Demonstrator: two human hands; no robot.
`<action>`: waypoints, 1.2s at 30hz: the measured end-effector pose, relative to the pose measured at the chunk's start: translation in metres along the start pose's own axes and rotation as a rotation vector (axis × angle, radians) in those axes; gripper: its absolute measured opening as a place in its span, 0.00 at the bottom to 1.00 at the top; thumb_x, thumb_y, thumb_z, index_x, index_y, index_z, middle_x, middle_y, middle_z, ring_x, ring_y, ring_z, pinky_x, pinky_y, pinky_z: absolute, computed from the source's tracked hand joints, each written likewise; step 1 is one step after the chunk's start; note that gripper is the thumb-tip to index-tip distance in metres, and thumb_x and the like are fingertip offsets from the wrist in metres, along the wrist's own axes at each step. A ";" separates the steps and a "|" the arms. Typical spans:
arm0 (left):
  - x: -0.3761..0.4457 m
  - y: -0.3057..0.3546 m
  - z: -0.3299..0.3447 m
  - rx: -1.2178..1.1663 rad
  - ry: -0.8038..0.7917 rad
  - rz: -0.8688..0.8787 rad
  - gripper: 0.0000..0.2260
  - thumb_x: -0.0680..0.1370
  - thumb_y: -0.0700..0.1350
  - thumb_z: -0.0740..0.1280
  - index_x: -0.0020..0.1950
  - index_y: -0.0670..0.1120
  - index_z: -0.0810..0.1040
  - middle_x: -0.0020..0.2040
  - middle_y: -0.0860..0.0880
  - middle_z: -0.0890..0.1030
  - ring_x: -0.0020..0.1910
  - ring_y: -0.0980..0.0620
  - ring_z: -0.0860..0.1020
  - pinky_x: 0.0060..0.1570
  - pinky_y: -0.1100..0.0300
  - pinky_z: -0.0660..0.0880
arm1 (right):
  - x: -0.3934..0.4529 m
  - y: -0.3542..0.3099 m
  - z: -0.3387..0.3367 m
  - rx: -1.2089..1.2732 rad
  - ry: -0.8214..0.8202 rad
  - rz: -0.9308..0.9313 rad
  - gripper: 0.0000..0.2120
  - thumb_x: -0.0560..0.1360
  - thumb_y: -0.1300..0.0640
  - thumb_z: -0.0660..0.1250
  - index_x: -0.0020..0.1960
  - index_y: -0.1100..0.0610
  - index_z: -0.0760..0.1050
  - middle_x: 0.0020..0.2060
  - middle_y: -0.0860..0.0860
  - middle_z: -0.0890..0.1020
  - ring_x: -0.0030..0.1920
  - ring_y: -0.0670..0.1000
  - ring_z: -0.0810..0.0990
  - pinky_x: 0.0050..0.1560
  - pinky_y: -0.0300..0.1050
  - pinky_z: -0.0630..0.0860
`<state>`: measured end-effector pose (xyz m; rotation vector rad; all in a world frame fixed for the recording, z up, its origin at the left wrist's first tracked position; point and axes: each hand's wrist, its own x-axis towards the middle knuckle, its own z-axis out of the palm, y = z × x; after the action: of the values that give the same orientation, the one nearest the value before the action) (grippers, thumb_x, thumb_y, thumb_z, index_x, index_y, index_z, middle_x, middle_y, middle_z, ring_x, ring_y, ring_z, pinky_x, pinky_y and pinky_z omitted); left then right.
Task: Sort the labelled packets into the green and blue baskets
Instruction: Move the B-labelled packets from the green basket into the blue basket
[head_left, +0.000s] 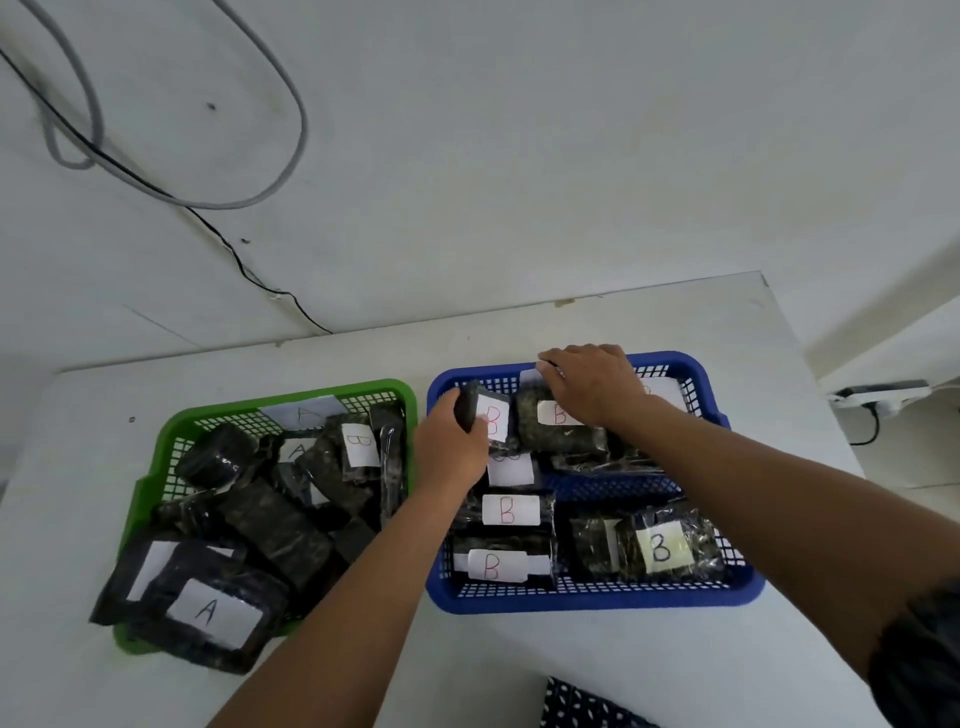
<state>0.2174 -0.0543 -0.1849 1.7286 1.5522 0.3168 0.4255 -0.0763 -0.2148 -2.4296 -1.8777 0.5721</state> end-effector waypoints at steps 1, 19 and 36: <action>0.003 0.000 -0.002 0.023 -0.012 0.016 0.20 0.81 0.44 0.65 0.73 0.47 0.71 0.61 0.47 0.79 0.52 0.50 0.76 0.49 0.57 0.74 | 0.000 0.001 0.001 -0.011 0.022 -0.015 0.23 0.84 0.43 0.47 0.70 0.49 0.71 0.64 0.50 0.80 0.61 0.54 0.77 0.65 0.57 0.67; -0.007 0.005 -0.033 0.247 0.147 0.280 0.20 0.82 0.49 0.65 0.73 0.46 0.73 0.67 0.48 0.77 0.66 0.49 0.75 0.67 0.53 0.72 | -0.012 0.001 0.012 0.033 0.167 -0.081 0.25 0.83 0.42 0.49 0.75 0.51 0.64 0.69 0.53 0.75 0.69 0.56 0.71 0.71 0.59 0.63; -0.008 -0.126 -0.156 0.782 0.146 0.366 0.21 0.81 0.52 0.63 0.72 0.46 0.74 0.71 0.45 0.74 0.73 0.44 0.67 0.74 0.40 0.59 | -0.037 -0.209 0.027 0.011 0.154 -0.521 0.28 0.78 0.39 0.62 0.72 0.55 0.72 0.69 0.53 0.76 0.72 0.55 0.70 0.74 0.56 0.62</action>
<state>0.0226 -0.0092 -0.1640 2.6578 1.5642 -0.0042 0.2154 -0.0584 -0.1809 -1.7933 -2.2906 0.3476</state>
